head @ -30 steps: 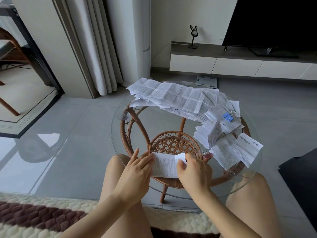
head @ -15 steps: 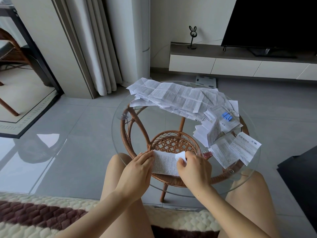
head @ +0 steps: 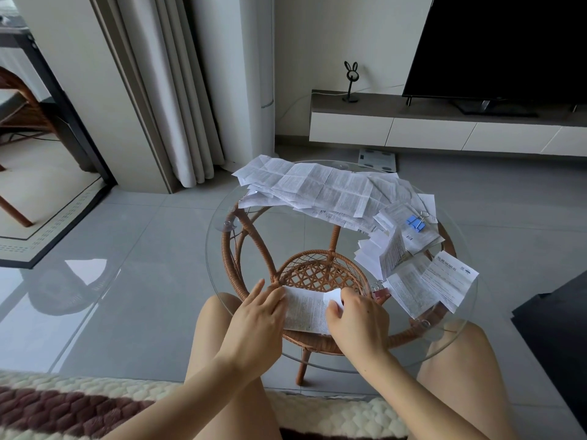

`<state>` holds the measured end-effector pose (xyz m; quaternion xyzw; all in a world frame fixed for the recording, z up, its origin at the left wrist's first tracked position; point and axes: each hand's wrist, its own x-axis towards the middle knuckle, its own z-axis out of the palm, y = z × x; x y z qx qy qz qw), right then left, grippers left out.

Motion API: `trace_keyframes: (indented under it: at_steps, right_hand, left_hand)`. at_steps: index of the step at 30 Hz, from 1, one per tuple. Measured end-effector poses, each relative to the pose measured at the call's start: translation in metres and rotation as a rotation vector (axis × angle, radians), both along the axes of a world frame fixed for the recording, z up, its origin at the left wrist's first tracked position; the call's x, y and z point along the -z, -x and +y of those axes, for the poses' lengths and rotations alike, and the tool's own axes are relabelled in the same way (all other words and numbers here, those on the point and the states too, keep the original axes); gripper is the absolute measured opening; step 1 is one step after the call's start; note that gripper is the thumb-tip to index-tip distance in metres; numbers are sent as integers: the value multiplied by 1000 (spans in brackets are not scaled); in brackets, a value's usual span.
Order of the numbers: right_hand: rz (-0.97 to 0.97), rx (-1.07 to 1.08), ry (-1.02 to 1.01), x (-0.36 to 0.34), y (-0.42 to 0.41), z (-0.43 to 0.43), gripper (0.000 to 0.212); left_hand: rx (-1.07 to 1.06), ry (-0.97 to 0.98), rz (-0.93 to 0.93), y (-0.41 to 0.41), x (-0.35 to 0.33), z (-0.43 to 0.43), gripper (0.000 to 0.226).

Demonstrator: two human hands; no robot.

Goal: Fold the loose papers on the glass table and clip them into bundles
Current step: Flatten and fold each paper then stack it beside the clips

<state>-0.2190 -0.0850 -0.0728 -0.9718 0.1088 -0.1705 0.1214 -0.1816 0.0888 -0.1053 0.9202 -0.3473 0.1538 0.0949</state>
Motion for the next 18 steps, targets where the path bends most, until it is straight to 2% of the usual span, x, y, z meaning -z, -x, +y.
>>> trace_keyframes:
  at_steps: [4,5,8,9,10,12,13,18]
  right_hand:
    - [-23,-16,-69,6,1,-1,48]
    - [-25,-4,-108,10,3,-3,43]
    - [30,28,-200,10,3,-4,10]
    - [16,64,-232,8,5,0,15]
    - [-30,88,-236,7,6,4,31]
    - [-12,87,-141,15,5,14,62]
    - [12,86,-89,18,5,20,71]
    - [-3,98,-52,29,11,26,73]
  left_hand:
    - [-39,-100,52,-3,-3,-2,49]
    - [-50,-80,61,-2,-3,-2,45]
    - [-61,0,85,3,-2,-2,35]
    - [-71,-1,106,4,-3,-2,40]
    - [-77,-11,127,5,-4,-2,44]
    - [-81,-22,150,4,-6,-2,46]
    - [-86,-29,159,4,-6,-1,48]
    - [-102,-50,170,0,-5,-1,52]
